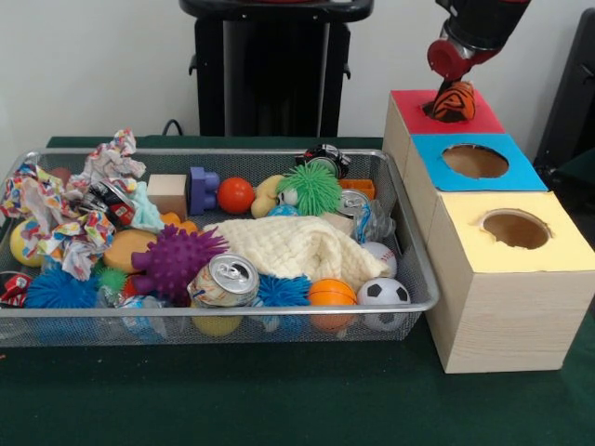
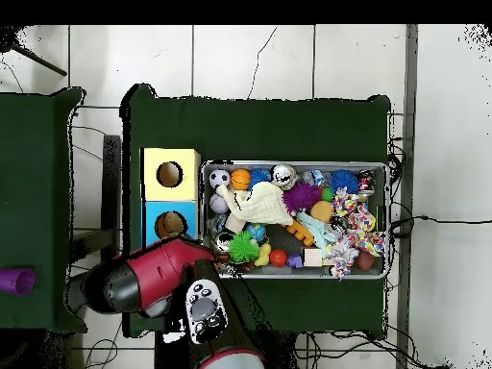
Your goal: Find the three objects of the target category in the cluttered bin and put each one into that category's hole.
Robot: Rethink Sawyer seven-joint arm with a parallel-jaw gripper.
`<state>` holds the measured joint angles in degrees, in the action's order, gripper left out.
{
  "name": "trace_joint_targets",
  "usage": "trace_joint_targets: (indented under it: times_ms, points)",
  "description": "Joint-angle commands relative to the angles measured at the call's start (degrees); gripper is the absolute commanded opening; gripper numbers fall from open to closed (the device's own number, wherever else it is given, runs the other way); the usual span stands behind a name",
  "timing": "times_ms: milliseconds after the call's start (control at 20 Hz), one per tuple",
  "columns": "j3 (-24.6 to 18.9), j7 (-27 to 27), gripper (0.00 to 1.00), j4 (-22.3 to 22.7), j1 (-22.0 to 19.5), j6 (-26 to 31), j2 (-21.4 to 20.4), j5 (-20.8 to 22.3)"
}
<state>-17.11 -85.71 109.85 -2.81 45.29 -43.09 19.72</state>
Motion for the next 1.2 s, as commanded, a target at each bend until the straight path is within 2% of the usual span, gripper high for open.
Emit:
trace_joint_targets:
  times_ms: [50,700,1200]
  points:
    - [-2.42,0.49,0.00,-12.63,-5.20,-20.43,9.27,8.65]
    - [-3.79,-0.64,0.00,-14.76,-5.74,-21.97,10.99,11.87]
    - [-6.25,1.24,0.00,-16.01,-7.36,-23.08,13.46,12.91]
